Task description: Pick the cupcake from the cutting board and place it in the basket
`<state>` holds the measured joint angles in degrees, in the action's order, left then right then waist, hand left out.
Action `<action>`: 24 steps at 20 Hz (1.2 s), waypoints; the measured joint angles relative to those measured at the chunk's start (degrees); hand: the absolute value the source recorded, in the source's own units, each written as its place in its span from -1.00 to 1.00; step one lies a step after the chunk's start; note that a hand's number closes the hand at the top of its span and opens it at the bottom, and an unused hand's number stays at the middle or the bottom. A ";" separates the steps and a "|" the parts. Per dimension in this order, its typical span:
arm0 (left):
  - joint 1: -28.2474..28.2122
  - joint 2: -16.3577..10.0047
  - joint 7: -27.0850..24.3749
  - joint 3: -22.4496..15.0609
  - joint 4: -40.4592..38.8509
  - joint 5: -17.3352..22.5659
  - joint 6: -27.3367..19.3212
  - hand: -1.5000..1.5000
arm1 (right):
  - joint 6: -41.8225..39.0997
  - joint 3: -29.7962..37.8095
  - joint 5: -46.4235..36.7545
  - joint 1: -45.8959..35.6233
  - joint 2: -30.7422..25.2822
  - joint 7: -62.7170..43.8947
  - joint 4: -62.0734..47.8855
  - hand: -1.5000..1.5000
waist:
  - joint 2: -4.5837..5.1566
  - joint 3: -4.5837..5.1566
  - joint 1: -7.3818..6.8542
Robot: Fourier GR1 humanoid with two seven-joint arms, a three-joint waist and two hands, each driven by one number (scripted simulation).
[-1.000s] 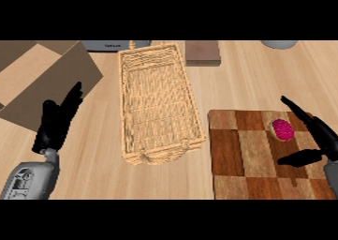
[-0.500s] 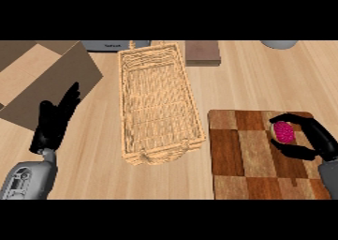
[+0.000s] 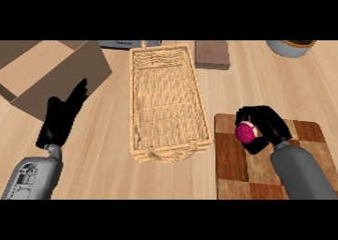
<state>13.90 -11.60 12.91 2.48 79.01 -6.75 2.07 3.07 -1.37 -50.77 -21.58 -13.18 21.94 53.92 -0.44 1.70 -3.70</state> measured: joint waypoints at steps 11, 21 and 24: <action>3.76 1.84 0.70 -3.55 -0.89 -0.67 1.86 0.00 | -1.11 -16.03 -11.95 -13.40 11.86 -32.25 -0.96 1.00 | 0.87 -1.03 -7.05; 5.58 0.02 1.54 -2.35 -2.84 -2.17 2.12 0.00 | 5.71 -22.60 1.53 -24.70 11.61 -55.41 7.85 1.00 | 1.01 -1.70 -10.14; 5.03 -0.43 1.07 -1.08 -2.69 -1.21 2.68 0.00 | 9.42 -24.02 3.54 -29.55 11.06 -61.83 10.56 1.00 | 0.78 -1.61 -10.15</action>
<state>18.93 -12.04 13.98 1.40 76.32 -7.96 4.75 12.50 -25.39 -47.23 -51.13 -2.11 -39.89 64.47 0.33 0.09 -13.85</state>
